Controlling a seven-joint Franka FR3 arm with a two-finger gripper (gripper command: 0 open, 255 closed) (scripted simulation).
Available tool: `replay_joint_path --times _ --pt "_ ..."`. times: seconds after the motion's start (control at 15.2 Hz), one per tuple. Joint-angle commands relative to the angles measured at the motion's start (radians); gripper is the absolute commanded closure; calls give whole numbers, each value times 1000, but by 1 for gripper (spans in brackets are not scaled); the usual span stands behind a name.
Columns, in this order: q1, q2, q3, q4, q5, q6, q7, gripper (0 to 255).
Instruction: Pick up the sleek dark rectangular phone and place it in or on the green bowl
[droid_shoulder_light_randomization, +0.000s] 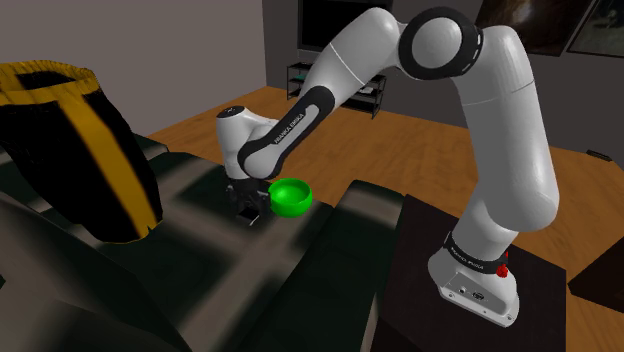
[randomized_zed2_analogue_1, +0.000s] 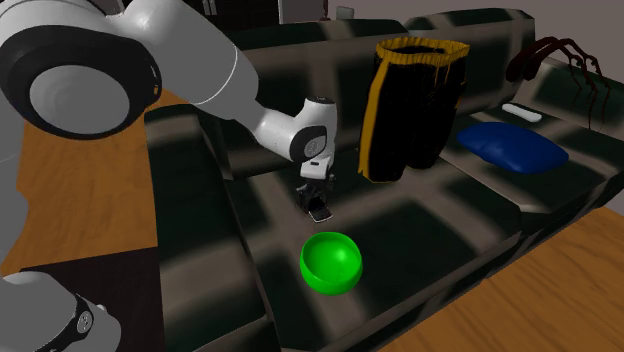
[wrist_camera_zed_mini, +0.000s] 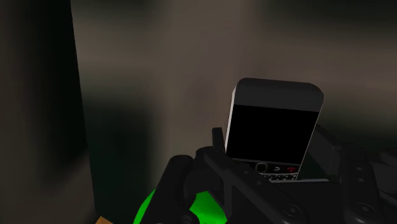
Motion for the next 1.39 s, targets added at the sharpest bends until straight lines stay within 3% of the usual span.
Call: replay_joint_path --times 0.0,0.79,1.32 --pt "-6 -21 7 -2 9 -19 -7 255" --pt "-29 -127 39 9 58 -130 -39 255" --pt "-179 -239 12 -147 97 -71 -218 255"
